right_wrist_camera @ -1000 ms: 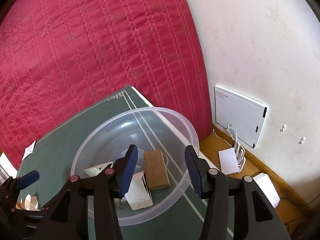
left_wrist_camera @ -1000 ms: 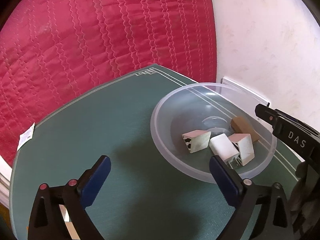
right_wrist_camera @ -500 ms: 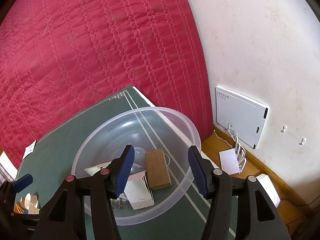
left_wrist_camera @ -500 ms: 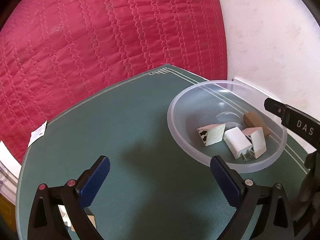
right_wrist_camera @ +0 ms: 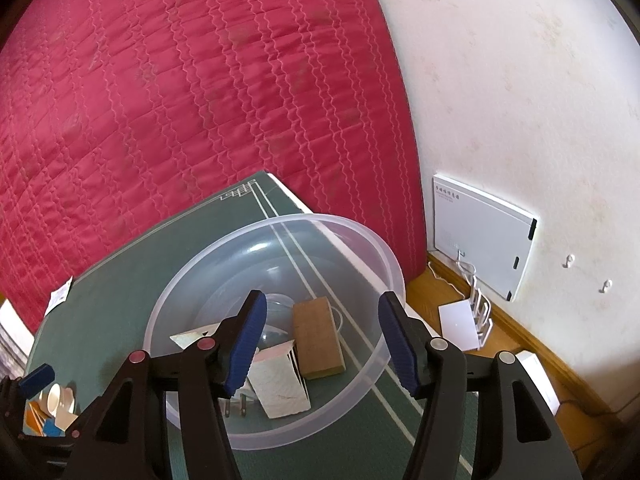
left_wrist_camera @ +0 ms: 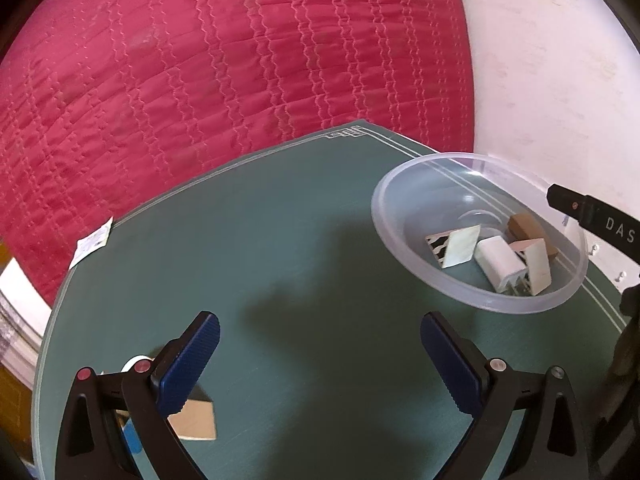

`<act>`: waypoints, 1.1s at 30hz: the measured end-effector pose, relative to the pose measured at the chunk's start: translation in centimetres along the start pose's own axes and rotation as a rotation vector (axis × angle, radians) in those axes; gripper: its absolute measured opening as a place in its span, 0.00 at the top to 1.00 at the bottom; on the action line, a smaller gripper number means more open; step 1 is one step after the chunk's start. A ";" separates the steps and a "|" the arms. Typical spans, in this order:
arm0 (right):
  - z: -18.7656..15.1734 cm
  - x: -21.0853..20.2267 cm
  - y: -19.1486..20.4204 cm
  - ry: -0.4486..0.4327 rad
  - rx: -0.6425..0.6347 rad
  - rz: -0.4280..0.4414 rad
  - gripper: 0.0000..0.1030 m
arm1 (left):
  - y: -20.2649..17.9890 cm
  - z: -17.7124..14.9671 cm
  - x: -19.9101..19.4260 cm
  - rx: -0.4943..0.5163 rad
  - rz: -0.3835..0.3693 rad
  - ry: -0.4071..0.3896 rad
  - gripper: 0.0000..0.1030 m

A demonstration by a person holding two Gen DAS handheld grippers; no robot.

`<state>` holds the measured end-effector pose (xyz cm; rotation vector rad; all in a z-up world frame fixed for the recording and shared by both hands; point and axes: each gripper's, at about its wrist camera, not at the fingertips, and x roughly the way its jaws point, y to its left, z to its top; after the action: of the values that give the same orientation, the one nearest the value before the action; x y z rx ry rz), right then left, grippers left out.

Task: Organize rigid objects
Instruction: 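Move the left gripper back toward the remaining objects on the table, then lower the left gripper onto the orange cube and close on it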

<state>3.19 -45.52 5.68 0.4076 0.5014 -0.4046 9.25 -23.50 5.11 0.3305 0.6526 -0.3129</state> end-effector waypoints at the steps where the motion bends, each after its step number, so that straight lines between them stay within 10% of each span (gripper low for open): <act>1: 0.0 0.0 0.0 0.001 -0.001 0.000 0.42 | 0.1 -0.2 -0.1 -0.002 0.004 -0.001 0.01; 33: -0.3 0.2 0.4 0.002 -0.017 -0.005 0.42 | 15.8 -7.1 -6.1 -0.258 0.239 0.020 0.01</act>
<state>3.42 -45.07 5.48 0.3908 0.5074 -0.4047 6.95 -5.39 6.86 0.1624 0.6576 0.0039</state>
